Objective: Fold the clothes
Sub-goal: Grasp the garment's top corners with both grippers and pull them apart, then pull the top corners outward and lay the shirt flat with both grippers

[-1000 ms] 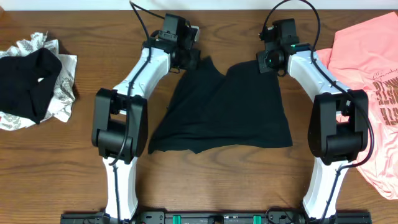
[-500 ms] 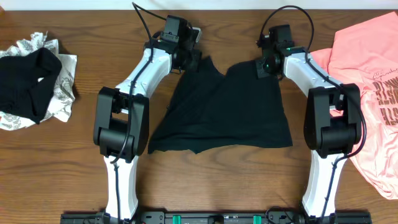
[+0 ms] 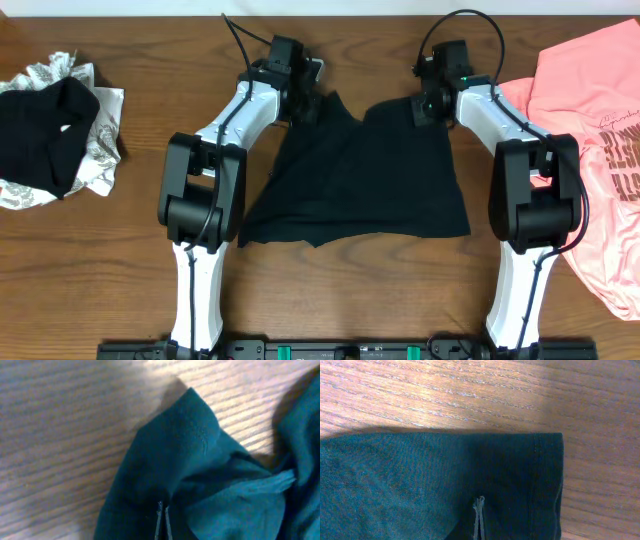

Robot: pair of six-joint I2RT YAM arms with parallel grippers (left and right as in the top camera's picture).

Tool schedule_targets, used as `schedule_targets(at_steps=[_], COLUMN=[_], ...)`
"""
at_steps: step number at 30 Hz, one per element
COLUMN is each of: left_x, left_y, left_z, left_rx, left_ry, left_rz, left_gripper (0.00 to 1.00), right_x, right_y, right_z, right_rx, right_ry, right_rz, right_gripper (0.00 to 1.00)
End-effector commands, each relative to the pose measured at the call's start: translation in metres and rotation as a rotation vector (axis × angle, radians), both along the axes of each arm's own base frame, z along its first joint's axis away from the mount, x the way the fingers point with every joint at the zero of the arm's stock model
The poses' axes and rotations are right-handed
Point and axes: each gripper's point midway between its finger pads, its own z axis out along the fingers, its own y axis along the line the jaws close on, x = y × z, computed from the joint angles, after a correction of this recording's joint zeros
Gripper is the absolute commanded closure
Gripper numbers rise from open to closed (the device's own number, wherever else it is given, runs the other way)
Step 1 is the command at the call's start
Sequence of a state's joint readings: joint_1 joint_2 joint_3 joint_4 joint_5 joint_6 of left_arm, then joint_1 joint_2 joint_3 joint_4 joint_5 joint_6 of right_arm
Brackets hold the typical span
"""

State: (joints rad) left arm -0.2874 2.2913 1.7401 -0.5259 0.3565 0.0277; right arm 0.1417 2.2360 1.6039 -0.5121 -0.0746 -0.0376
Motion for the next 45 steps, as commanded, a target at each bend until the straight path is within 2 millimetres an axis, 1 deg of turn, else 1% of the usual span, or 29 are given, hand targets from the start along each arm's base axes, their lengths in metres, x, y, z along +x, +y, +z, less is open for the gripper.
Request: schedule_targets(at_steps=[1,3,6,12,14,17,21,23,28,30,31,34,38,41,45], left_x=[-0.001,-0.001,0.001,0.012,0.014,0.017,0.022,0.025,0.030,0.031,0.033,0.037,0.044,0.050,0.061], left_y=[0.011,0.022,0.032,0.056,0.062,0.076,0.098,0.113,0.137,0.141,0.142,0.142,0.142,0.142,0.142], left_z=[-0.018,-0.024,-0.025,-0.025,-0.025,-0.025,-0.025,-0.025,-0.025,-0.024,-0.024,-0.022,-0.018,-0.012,0.002], left_rx=[0.087,0.148,0.210,0.323,0.327,0.328,0.329,0.330,0.329,0.328,0.328,0.324,0.317,0.312,0.304], left_ry=[0.009,0.003,-0.017,-0.057,-0.062,-0.057,-0.050,-0.046,-0.043,-0.047,-0.051,-0.067,-0.099,-0.120,-0.155], left_rz=[-0.005,0.014,0.004,0.056,0.053,0.080,0.124,0.151,0.199,0.207,0.210,0.214,0.220,0.225,0.235], left_gripper=[0.94,0.94,0.94,0.94,0.94,0.94,0.94,0.94,0.94,0.93,0.90,0.87,0.87,0.84,0.83], right_x=[-0.007,-0.007,-0.009,-0.012,-0.013,-0.014,-0.014,-0.014,-0.013,-0.012,-0.012,-0.010,-0.006,-0.001,0.009], right_y=[0.002,0.002,0.000,-0.017,-0.022,-0.031,-0.045,-0.052,-0.063,-0.063,-0.064,-0.063,-0.065,-0.067,-0.075], right_z=[-0.020,-0.020,-0.021,-0.024,-0.024,-0.025,-0.025,-0.025,-0.025,-0.025,-0.025,-0.024,-0.023,-0.021,-0.017], right_rx=[-0.002,-0.003,-0.012,-0.084,-0.095,-0.106,-0.105,-0.105,-0.108,-0.110,-0.112,-0.111,-0.112,-0.110,-0.110], right_ry=[0.048,0.051,0.057,0.073,0.078,0.085,0.093,0.095,0.093,0.091,0.090,0.082,0.065,0.044,0.003], right_rz=[0.014,0.014,0.009,-0.024,-0.034,-0.053,-0.079,-0.093,-0.101,-0.098,-0.095,-0.096,-0.100,-0.107,-0.125], right_gripper=[0.99,0.99,0.99,0.99,0.99,0.99,0.99,0.99,0.99,0.99,0.99,0.99,0.99,0.99,0.99])
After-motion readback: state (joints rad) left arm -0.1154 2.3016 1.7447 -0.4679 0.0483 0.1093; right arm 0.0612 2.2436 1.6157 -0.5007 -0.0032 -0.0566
